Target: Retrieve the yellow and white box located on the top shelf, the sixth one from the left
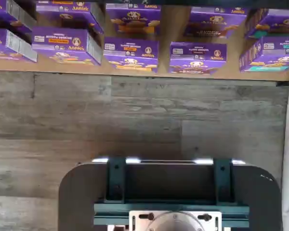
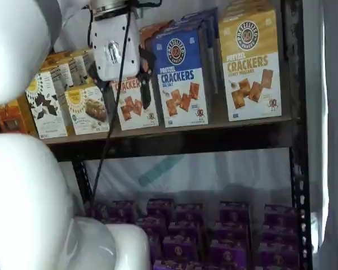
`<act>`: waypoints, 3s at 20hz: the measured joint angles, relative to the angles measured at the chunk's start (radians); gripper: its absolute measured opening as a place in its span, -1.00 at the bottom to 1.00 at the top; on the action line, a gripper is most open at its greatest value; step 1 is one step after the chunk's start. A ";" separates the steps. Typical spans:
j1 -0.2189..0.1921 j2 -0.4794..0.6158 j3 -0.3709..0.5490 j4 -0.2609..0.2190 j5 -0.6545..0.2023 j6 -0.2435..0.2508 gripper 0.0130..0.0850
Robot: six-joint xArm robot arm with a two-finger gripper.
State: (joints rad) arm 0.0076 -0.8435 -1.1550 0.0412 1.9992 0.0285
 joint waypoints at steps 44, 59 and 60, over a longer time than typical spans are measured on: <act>-0.465 0.169 -0.081 0.023 -0.263 -0.460 1.00; -0.566 0.196 -0.079 0.059 -0.387 -0.550 1.00; -0.577 0.202 -0.086 0.066 -0.388 -0.561 1.00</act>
State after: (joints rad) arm -0.5696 -0.6419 -1.2407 0.1073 1.6108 -0.5321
